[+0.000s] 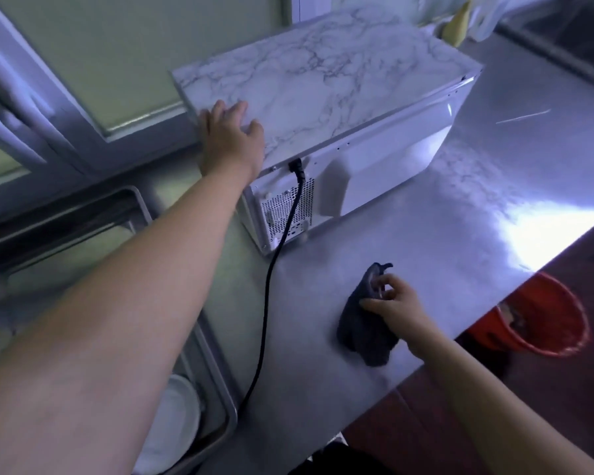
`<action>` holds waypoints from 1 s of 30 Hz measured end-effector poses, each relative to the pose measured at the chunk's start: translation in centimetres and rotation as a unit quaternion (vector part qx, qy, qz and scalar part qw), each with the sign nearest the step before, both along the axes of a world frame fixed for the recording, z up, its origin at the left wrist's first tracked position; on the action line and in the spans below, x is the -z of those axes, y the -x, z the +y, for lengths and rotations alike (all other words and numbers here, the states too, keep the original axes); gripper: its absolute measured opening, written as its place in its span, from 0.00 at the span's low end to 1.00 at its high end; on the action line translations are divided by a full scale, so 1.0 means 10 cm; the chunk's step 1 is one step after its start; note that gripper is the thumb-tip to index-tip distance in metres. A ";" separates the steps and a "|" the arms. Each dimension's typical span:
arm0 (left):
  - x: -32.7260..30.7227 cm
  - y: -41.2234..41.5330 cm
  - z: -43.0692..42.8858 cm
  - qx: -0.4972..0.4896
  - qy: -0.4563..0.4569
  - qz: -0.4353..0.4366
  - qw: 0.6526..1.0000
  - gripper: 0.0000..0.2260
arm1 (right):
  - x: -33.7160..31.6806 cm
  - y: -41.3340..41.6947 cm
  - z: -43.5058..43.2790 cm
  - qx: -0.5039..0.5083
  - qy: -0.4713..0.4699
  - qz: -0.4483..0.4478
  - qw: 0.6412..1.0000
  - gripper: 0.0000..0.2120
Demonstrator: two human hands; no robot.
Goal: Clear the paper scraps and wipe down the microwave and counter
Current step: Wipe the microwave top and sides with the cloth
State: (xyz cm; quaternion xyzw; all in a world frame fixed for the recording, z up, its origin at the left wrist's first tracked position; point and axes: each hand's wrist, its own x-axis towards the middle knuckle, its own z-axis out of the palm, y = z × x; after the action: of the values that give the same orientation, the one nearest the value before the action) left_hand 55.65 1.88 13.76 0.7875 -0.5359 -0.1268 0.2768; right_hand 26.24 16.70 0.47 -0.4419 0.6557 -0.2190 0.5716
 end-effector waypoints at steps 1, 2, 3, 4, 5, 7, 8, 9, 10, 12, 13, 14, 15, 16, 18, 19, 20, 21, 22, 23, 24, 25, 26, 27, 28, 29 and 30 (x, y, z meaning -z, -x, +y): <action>0.03 0.01 0.03 0.000 -0.006 0.004 1.000 0.23 | 0.09 -0.01 0.08 -0.022 -0.026 0.021 0.999 0.14; 0.05 0.02 0.04 0.002 -0.007 0.009 1.000 0.23 | 0.17 -0.01 0.16 -0.043 -0.046 0.041 0.997 0.14; 0.06 0.03 0.04 0.004 -0.004 0.007 1.000 0.22 | 0.23 0.00 0.20 -0.060 -0.049 0.059 0.995 0.14; 0.06 0.02 0.03 0.004 0.003 0.004 1.000 0.22 | 0.25 0.02 0.23 -0.064 -0.038 0.075 0.994 0.14; 0.05 0.02 0.03 0.004 0.010 0.003 1.000 0.22 | 0.26 0.04 0.24 -0.054 -0.019 0.090 0.994 0.14; 0.04 -0.02 0.03 -0.002 0.018 0.017 1.000 0.21 | 0.20 0.05 0.28 -0.030 0.018 0.113 0.993 0.16; 0.05 -0.03 0.04 -0.009 0.018 0.028 0.999 0.21 | 0.16 0.05 0.34 -0.030 0.044 0.121 0.991 0.18; 0.06 -0.04 0.05 -0.015 0.020 0.036 0.999 0.21 | 0.12 0.06 0.39 -0.034 0.083 0.143 0.986 0.21; 0.05 -0.05 0.07 -0.019 0.030 0.046 0.998 0.20 | 0.06 0.08 0.43 -0.042 0.126 0.187 0.973 0.22; 0.02 -0.06 0.16 -0.025 0.095 0.091 0.991 0.19 | -0.05 0.17 0.51 -0.048 0.186 0.273 0.943 0.23; -0.01 -0.03 0.26 -0.032 0.157 0.128 0.979 0.17 | -0.10 0.23 0.57 -0.037 0.183 0.288 0.939 0.23; -0.03 0.01 0.41 -0.039 0.237 0.160 0.957 0.16 | -0.13 0.29 0.63 -0.023 0.169 0.284 0.944 0.23; -0.04 0.08 0.60 -0.044 0.326 0.170 0.929 0.15 | -0.13 0.35 0.71 -0.009 0.152 0.269 0.951 0.22; -0.02 0.19 0.82 -0.045 0.397 0.163 0.902 0.14 | -0.12 0.41 0.79 0.003 0.137 0.250 0.959 0.21; 0.13 0.50 1.33 0.002 0.459 0.169 0.872 0.11 | -0.08 0.52 0.93 0.009 0.107 0.224 0.969 0.18; 0.26 0.69 1.60 0.034 0.441 0.204 0.873 0.10 | -0.07 0.56 0.97 0.017 0.092 0.211 0.973 0.17; 0.42 0.88 1.85 0.062 0.393 0.244 0.885 0.10 | -0.06 0.60 1.00 0.033 0.077 0.195 0.977 0.16; 0.60 1.06 2.07 0.082 0.320 0.280 0.901 0.09 | -0.06 0.63 1.01 0.047 0.066 0.180 0.980 0.15; 0.79 1.22 2.26 0.089 0.233 0.306 0.919 0.09 | -0.06 0.64 1.01 0.057 0.062 0.169 0.982 0.14; 0.98 1.33 2.41 0.083 0.144 0.321 0.932 0.09 | -0.06 0.64 1.00 0.061 0.064 0.163 0.983 0.13; 1.17 1.41 2.51 0.068 0.065 0.329 0.940 0.09 | -0.06 0.63 0.98 0.064 0.066 0.156 0.984 0.13; 1.33 1.45 2.57 0.049 0.003 0.328 0.943 0.09 | -0.06 0.60 0.94 0.068 0.069 0.145 0.985 0.12; 1.46 1.45 2.62 0.031 -0.042 0.318 0.947 0.11 | -0.05 0.56 0.90 0.073 0.068 0.129 0.987 0.11; 1.56 1.45 2.65 0.020 -0.076 0.301 0.950 0.13 | -0.05 0.53 0.86 0.078 0.065 0.111 0.989 0.11; 1.65 1.43 2.66 0.014 -0.111 0.282 0.953 0.16 | -0.04 0.50 0.80 0.081 0.063 0.096 0.990 0.10; 1.74 1.42 2.67 0.010 -0.147 0.268 0.952 0.20 | -0.02 0.48 0.74 0.078 0.063 0.083 0.991 0.09; 1.81 1.42 2.66 0.006 -0.180 0.265 0.947 0.25 | -0.01 0.46 0.68 0.069 0.061 0.073 0.993 0.09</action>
State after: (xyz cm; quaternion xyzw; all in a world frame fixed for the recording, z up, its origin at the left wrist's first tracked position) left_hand 41.49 28.44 -4.34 0.7590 -0.4165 -0.4267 0.2614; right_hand 21.63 23.50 0.56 -0.4449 0.7099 -0.2645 0.4777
